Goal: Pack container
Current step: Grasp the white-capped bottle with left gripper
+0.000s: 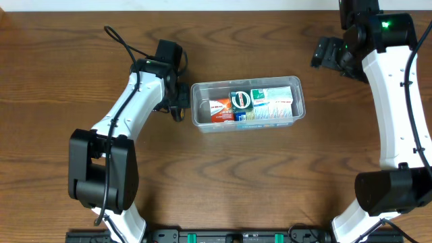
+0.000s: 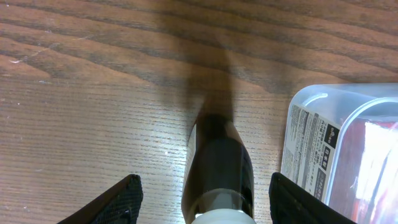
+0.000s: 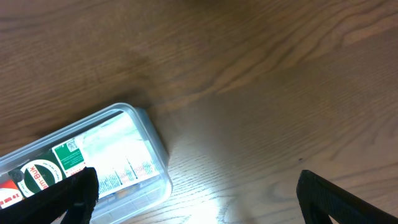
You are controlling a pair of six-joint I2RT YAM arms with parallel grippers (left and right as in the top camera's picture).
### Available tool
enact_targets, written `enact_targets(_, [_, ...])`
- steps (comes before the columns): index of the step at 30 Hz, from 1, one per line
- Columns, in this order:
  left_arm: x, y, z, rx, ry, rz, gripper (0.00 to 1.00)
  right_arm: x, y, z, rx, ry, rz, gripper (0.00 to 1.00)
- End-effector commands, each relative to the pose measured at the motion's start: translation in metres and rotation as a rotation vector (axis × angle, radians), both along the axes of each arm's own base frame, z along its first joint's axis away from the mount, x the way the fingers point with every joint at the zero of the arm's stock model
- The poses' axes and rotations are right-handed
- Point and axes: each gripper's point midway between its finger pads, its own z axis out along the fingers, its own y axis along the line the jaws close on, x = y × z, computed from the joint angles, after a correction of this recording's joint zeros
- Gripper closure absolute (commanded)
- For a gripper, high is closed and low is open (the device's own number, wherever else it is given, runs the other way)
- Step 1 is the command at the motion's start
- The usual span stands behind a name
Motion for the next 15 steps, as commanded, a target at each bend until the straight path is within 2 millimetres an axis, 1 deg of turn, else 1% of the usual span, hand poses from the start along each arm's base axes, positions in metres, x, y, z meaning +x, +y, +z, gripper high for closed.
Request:
enact_targets(1, [-0.0045,-0.0008,-0.0076,-0.003,0.025,-0.004,0.34,0.0006,-0.0032,-0.0003,-0.010,0.001,-0.004,0.01])
enact_targets(6, [-0.0062,-0.0005,-0.0097,-0.002,0.030,-0.004,0.34,0.0005,-0.0032,-0.0004,-0.010,0.002,-0.004,0.01])
enact_targets(11, [-0.0073,-0.0001,-0.0171,-0.002,0.026,-0.004,0.34,0.0005,-0.0032,-0.0004,-0.010,0.002,-0.004,0.01])
enact_targets(15, [-0.0037,-0.0002,-0.0161,-0.002,0.011,-0.003,0.34,0.0005,-0.0032,-0.0004,-0.010,0.002,-0.004,0.01])
